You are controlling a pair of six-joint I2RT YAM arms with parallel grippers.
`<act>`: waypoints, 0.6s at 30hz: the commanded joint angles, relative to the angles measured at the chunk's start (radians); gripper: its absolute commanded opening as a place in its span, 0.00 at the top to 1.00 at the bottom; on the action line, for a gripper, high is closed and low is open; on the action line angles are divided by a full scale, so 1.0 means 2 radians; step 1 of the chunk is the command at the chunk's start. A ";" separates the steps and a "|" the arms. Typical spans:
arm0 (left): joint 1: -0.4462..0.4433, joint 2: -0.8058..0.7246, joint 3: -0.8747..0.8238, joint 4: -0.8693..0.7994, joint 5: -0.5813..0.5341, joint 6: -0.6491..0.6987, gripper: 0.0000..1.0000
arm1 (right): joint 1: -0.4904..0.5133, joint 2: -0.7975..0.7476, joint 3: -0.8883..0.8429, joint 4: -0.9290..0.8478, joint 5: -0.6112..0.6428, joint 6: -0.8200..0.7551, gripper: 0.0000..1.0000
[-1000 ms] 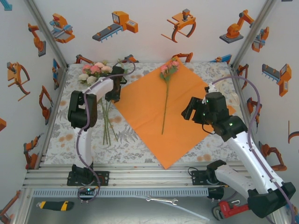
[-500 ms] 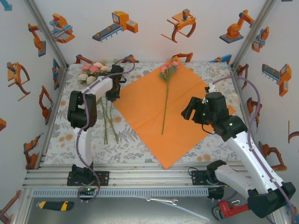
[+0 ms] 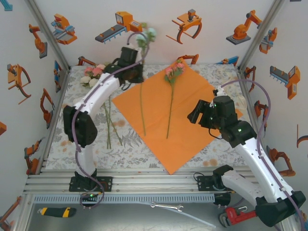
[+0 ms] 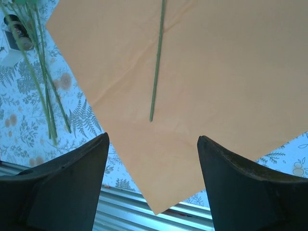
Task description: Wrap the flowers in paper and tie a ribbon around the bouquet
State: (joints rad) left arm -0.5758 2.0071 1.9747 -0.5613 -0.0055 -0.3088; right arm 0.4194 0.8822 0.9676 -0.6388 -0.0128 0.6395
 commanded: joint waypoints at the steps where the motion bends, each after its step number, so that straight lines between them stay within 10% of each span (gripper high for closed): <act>1: -0.043 0.075 0.067 0.014 0.034 -0.059 1.00 | -0.003 -0.009 0.000 0.007 0.009 0.008 0.32; 8: -0.106 0.242 0.276 -0.042 0.020 -0.060 1.00 | -0.003 -0.027 -0.007 -0.006 0.015 0.004 0.32; 18: -0.132 0.310 0.284 0.027 -0.056 0.021 1.00 | -0.003 -0.038 -0.009 -0.019 0.022 -0.011 0.32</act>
State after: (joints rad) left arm -0.8375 2.6114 2.5004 -0.5648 -0.0540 -0.3431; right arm 0.4191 0.8204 0.9619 -0.6506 0.0071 0.6346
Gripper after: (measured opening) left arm 0.012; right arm 0.680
